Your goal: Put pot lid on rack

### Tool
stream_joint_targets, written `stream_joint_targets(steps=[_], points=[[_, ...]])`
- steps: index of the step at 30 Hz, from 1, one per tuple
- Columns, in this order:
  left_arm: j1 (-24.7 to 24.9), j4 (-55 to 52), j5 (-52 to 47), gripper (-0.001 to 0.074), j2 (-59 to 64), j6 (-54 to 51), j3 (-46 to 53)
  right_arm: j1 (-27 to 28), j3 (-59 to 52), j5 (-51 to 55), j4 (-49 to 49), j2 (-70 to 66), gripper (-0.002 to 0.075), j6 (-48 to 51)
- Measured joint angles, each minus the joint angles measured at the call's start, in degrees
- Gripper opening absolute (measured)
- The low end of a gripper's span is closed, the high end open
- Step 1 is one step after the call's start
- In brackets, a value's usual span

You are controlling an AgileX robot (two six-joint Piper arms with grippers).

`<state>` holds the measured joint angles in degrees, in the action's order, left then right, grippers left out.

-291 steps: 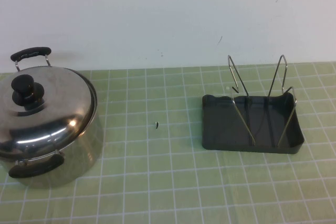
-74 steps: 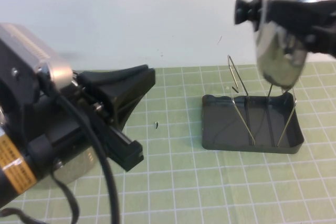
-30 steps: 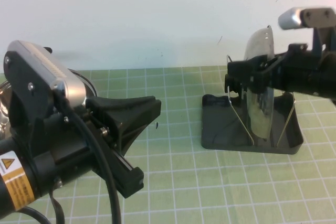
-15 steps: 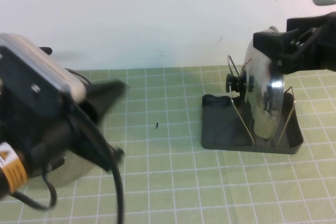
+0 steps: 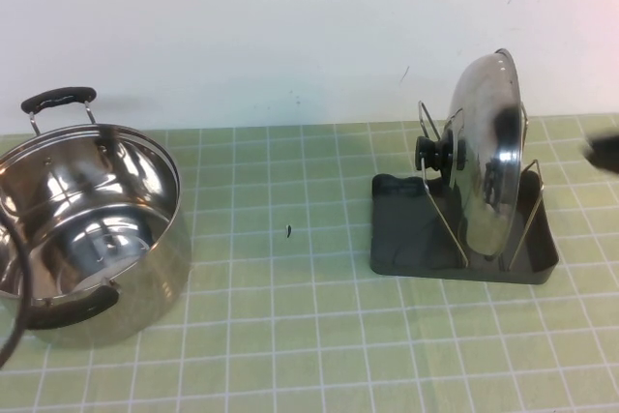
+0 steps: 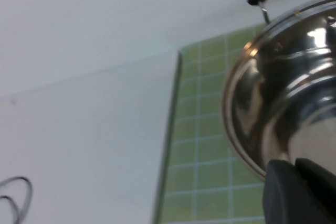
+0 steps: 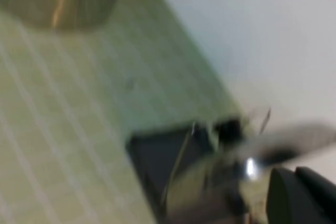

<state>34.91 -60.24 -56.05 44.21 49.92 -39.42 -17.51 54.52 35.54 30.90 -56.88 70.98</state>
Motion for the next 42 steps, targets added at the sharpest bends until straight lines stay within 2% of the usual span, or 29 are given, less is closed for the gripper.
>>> stream_joint_targets(steps=[1, 5, 9, 15, 20, 25, 31, 42], points=[[0.0, 2.9, 0.8, -0.0001, -1.3, -0.2, 0.0, 0.0, 0.0, 3.1, -7.4, 1.1, 0.0006, -5.5], [0.0, 12.3, 5.7, -0.0001, -8.3, -0.1, 0.0, 0.0, 0.0, 11.3, -27.1, 4.4, 0.0, -21.9], [0.0, 18.0, 10.3, -0.0001, -15.5, -1.2, 0.1, 0.0, 0.0, 13.3, -36.3, 9.9, 0.0, -33.5], [0.0, 19.2, 25.1, -0.0001, -27.0, -2.4, 8.4, 0.0, -4.1, 9.4, -32.2, 21.8, -0.0001, -36.3], [0.0, 19.2, 38.5, -0.0001, -33.7, -1.0, 20.4, 0.0, -15.2, 2.8, -25.3, 30.9, -0.0001, -36.3], [0.0, 19.2, 48.8, -0.0001, -35.2, 0.6, 29.4, 0.0, -25.9, 0.9, -21.3, 39.5, -0.0001, -36.3], [0.0, 18.8, 51.9, -0.0001, -35.3, 1.0, 32.6, 0.0, -31.7, 0.6, -19.2, 45.4, -0.0001, -36.7], [0.0, 18.8, 52.4, -0.0001, -35.3, 1.2, 32.6, 0.0, -34.8, 0.6, -18.3, 45.7, -0.0001, -36.8]])
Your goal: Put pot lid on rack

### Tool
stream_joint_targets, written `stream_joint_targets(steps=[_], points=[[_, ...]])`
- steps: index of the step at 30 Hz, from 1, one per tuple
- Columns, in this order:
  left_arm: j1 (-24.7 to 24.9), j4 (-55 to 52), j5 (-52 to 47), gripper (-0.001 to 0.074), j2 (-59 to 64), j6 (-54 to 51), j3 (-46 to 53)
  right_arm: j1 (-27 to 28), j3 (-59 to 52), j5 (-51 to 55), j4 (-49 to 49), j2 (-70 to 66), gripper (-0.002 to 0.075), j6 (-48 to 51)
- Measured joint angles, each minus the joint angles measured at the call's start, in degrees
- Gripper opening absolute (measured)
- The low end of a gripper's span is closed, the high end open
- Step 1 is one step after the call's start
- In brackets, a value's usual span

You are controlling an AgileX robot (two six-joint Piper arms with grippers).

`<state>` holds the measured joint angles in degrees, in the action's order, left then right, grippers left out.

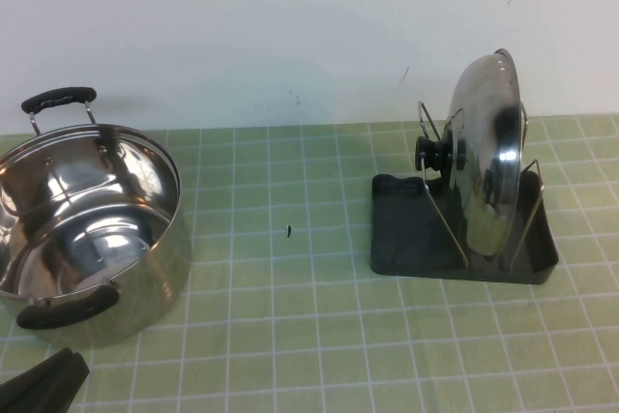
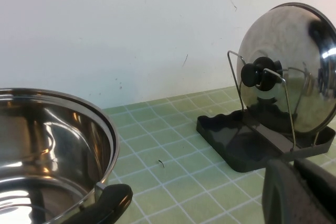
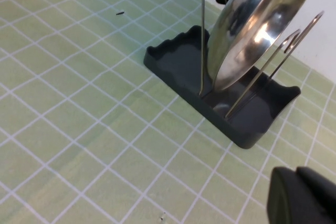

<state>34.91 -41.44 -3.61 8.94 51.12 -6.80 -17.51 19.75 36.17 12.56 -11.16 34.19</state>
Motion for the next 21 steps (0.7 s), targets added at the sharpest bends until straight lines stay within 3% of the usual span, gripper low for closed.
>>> stream_joint_targets(steps=[14, 18, 21], points=[[-1.0, 1.0, -3.2, -0.0001, -2.8, 0.1, 1.0, 0.0, -0.3, 0.0, 0.0, 0.0, -0.0001, 0.0], [-7.6, 12.5, -9.8, -0.0001, -7.6, -3.3, 1.1, 0.0, -0.3, 0.0, 0.0, 0.0, -0.0001, 0.0], [-14.4, 20.3, -11.8, -0.0001, -9.3, -12.4, 1.9, 0.0, -0.3, 0.0, 0.0, 0.0, -0.0001, 0.0]])
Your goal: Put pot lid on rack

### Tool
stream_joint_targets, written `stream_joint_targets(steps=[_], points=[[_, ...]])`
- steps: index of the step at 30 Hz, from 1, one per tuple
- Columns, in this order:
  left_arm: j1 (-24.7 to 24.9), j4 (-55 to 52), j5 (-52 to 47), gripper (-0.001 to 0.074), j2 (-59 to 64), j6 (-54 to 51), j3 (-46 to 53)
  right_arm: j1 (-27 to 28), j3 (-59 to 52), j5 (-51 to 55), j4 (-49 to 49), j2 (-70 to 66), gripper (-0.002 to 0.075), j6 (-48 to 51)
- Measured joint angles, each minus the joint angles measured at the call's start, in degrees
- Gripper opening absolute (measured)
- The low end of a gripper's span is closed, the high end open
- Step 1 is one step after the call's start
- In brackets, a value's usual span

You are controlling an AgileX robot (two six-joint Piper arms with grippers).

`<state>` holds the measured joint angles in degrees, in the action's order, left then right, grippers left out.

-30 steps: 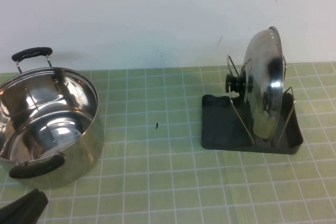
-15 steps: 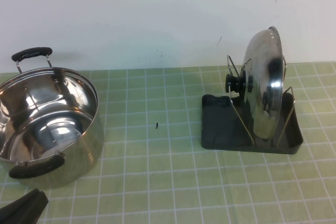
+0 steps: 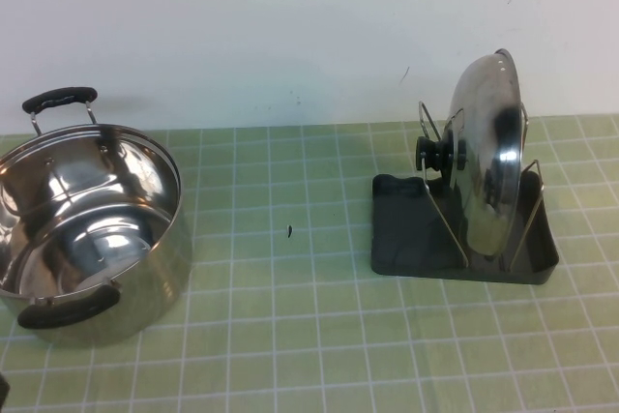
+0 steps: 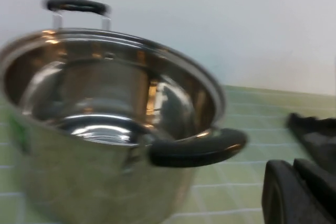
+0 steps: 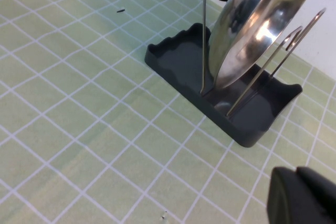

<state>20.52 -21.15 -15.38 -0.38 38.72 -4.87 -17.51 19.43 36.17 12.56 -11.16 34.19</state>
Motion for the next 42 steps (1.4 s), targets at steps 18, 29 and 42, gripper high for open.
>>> stream_joint_targets(steps=[18, 29, 42], points=[[-18.3, 24.0, -2.0, -0.0001, -0.4, -26.2, 6.0, 0.0, 0.0, -0.1, 0.3, 0.0, -0.0001, -0.1], [-18.3, 24.2, -2.2, -0.0002, -0.4, -36.7, 6.0, 0.0, 0.0, -0.1, 0.6, 0.0, -0.0001, -0.1], [-18.3, 24.2, -2.2, -0.0002, -0.4, -30.5, 6.0, 0.0, 0.0, -0.1, 0.6, 0.0, -0.0001, -0.1]])
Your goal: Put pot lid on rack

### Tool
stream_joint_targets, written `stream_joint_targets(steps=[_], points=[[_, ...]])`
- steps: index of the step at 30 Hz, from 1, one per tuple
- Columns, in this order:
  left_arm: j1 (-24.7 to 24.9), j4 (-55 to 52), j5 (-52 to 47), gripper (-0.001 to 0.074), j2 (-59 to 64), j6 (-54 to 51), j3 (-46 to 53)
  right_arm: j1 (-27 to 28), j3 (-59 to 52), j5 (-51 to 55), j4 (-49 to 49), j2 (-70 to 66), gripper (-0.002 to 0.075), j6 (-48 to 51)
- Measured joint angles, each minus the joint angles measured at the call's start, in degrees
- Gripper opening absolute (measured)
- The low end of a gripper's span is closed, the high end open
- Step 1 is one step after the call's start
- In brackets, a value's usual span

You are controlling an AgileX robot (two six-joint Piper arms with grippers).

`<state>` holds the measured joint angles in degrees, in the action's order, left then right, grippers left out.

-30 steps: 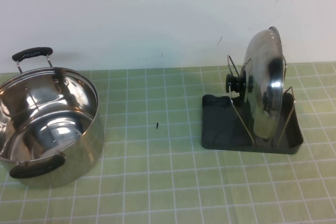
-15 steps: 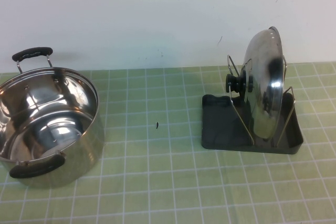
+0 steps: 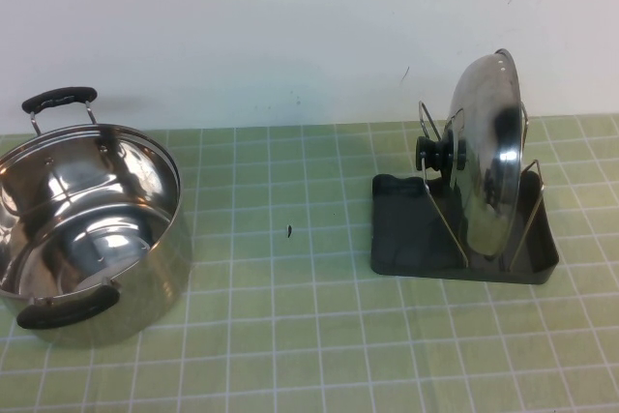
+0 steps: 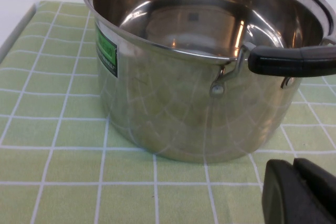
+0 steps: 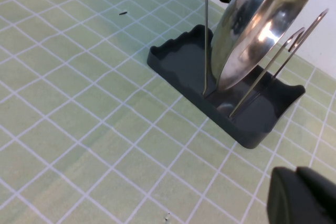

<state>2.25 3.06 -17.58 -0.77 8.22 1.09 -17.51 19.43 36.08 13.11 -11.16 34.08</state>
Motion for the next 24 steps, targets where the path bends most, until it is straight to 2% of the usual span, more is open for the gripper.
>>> stream_joint_targets(steps=[24], points=[[0.0, 0.0, 0.0, -0.0002, 0.0, -0.5, 0.0, 0.0, 0.0, 0.0, 0.3, 0.0, -0.0001, 0.0]])
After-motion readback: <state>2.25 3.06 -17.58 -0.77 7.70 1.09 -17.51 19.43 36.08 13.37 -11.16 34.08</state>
